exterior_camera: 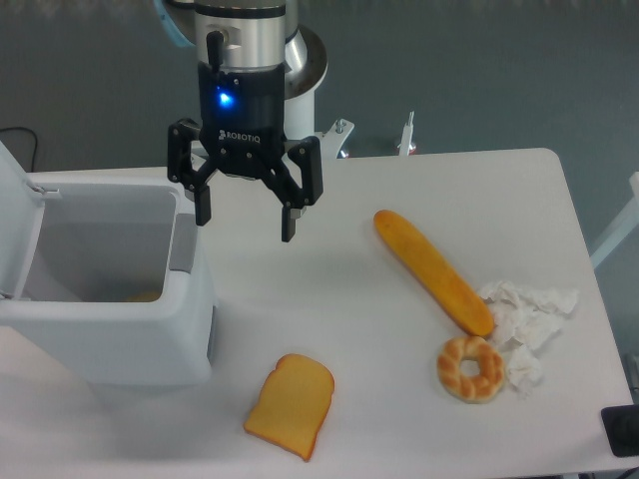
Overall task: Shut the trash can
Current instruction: 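Raise the gripper up over the trash can and out of view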
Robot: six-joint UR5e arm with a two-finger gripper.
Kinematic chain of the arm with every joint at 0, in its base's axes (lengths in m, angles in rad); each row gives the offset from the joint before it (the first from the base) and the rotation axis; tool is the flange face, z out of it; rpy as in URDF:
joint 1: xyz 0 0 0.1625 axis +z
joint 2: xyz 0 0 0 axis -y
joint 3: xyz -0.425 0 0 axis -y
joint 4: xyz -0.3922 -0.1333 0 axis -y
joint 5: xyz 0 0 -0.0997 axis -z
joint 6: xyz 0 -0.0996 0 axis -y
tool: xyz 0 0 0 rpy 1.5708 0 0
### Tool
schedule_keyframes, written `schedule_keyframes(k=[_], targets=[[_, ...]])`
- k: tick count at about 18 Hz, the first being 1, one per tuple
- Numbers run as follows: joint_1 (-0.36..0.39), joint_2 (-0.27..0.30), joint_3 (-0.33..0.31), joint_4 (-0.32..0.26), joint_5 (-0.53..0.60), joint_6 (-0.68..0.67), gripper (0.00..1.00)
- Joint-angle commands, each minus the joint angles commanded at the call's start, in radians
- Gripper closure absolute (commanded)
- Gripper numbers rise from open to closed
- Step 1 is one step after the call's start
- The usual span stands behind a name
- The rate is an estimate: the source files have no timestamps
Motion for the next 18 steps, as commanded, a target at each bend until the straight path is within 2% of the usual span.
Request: schedule_keyframes(k=[5, 10, 18], targets=[[-0.026, 0.032, 0.000, -0.002, -0.088, -0.129, 0.00], [-0.083, 0.045, 0.000, 0.000, -0.138, -0.178, 0.00], [-0.120, 0.046, 0.017, 0.002, -0.387, -0.192, 0.00]])
